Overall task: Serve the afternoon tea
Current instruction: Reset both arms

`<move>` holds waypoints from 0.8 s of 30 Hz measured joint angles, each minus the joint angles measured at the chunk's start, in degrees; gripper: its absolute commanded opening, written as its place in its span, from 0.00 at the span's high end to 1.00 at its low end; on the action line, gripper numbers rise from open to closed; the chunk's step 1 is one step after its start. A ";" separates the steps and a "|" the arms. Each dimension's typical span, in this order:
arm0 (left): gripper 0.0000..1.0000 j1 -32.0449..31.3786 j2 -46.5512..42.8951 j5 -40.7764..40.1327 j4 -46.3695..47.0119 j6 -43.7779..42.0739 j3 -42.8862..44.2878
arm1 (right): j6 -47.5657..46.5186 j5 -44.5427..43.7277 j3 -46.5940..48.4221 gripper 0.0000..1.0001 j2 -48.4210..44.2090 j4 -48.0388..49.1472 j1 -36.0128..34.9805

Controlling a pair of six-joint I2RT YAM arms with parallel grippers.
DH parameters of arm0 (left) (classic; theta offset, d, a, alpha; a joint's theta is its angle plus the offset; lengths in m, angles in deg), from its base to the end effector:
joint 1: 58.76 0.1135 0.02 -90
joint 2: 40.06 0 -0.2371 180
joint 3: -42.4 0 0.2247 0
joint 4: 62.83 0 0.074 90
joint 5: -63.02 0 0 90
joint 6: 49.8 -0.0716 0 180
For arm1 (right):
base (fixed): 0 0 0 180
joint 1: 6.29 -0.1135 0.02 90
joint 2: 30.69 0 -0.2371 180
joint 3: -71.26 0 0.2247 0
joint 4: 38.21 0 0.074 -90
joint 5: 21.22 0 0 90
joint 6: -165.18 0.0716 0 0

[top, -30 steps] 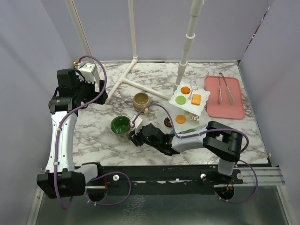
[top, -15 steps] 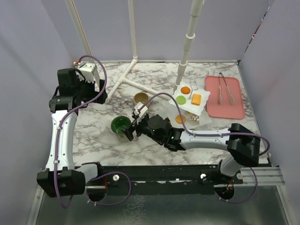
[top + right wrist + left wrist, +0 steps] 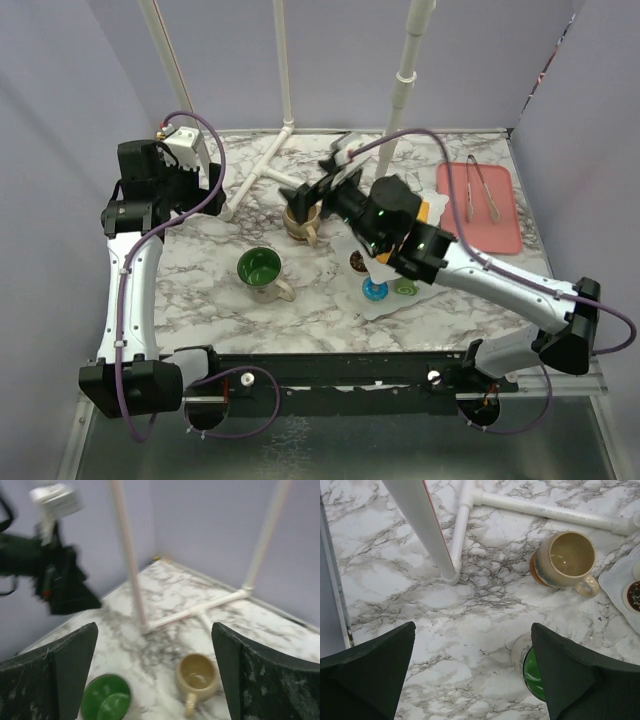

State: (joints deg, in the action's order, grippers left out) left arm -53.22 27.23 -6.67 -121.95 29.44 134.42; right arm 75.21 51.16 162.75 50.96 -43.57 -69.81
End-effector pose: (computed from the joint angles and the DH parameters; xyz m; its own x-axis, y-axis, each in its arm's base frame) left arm 0.2503 -0.0007 0.3465 -0.5160 0.1259 -0.8473 0.2961 0.9544 -0.0385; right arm 0.1749 0.3025 0.3976 0.0345 0.0703 -0.9969 -0.7186 0.6950 0.0242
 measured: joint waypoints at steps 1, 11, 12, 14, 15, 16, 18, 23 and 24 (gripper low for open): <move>0.01 0.42 0.02 0.04 0.04 -0.24 0.24 | -0.04 0.04 0.76 0.01 -1.33 -1.01 2.73; 0.01 12.81 3.02 5.09 0.57 -3.72 4.17 | 3.76 -0.33 0.72 0.05 -17.53 -9.46 27.32; 0.01 14.29 4.02 5.84 0.72 -4.13 4.63 | 4.87 0.07 0.72 0.05 -18.34 -10.21 30.91; 0.01 16.63 6.10 6.75 1.18 -5.18 4.94 | 7.52 0.90 0.72 0.05 -18.62 -11.63 38.75; 0.02 17.31 6.95 6.99 1.22 -5.60 4.92 | 9.27 1.57 0.72 0.05 -18.16 -12.59 43.10; 0.02 17.70 7.76 7.26 1.77 -6.12 4.59 | 11.13 2.75 0.72 0.05 -17.33 -13.66 47.50; 0.02 17.77 8.44 7.30 3.08 -6.64 3.45 | 16.17 6.01 0.66 0.04 -14.84 -15.50 56.65; 0.01 17.79 9.81 7.23 9.51 -7.19 -3.06 | 24.85 3.74 -7.76 0.01 -7.65 -16.13 70.36; 0.01 17.88 10.36 7.21 11.52 -7.06 -4.87 | 25.70 2.40 -10.62 0.00 -6.95 -15.89 70.86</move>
State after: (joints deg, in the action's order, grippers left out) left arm -35.34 37.59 0.54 -110.43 22.38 129.54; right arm 100.92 53.56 152.13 44.00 -59.46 1.05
